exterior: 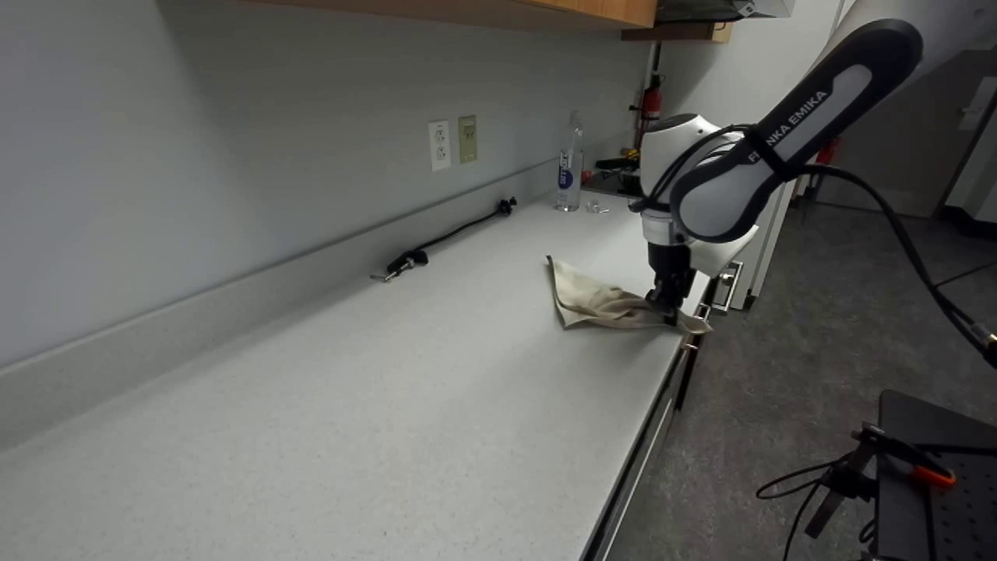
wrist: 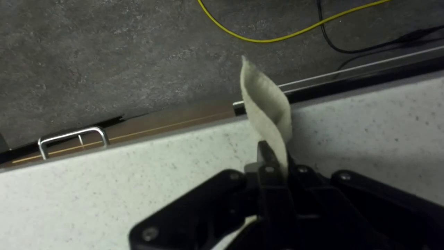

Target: Fold the towel

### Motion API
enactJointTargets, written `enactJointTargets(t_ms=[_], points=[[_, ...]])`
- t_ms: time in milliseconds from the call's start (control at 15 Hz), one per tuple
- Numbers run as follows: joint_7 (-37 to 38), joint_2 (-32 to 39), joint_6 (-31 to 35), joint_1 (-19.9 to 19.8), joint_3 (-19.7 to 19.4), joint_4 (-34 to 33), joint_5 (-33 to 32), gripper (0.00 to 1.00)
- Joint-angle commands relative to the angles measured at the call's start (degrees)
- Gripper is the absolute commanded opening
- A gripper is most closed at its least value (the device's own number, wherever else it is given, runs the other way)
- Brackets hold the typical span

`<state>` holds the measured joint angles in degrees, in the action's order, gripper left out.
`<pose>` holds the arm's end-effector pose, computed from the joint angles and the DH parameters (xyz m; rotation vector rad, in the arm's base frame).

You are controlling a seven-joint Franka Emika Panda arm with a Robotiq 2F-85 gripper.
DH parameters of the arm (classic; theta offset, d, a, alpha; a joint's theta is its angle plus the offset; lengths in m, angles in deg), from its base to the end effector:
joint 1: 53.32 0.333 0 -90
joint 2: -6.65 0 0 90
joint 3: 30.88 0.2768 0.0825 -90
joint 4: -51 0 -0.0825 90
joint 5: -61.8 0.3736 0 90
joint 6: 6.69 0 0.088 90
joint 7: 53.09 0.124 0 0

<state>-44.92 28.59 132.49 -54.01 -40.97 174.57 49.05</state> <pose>0.5238 -0.1072 0.1684 2.9296 -0.2127 -0.1677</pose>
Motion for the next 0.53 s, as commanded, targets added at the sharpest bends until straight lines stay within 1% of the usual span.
enactJointTargets(t_ms=[0, 200, 467], points=[[1.17, -4.27, -3.29, 0.15, -1.4, 4.82, -3.83, 0.01], [2.14, -6.23, -6.87, 0.46, -2.36, 6.22, -8.08, 0.01], [1.69, -9.65, -9.21, -0.08, -1.4, 5.49, -10.5, 0.01]])
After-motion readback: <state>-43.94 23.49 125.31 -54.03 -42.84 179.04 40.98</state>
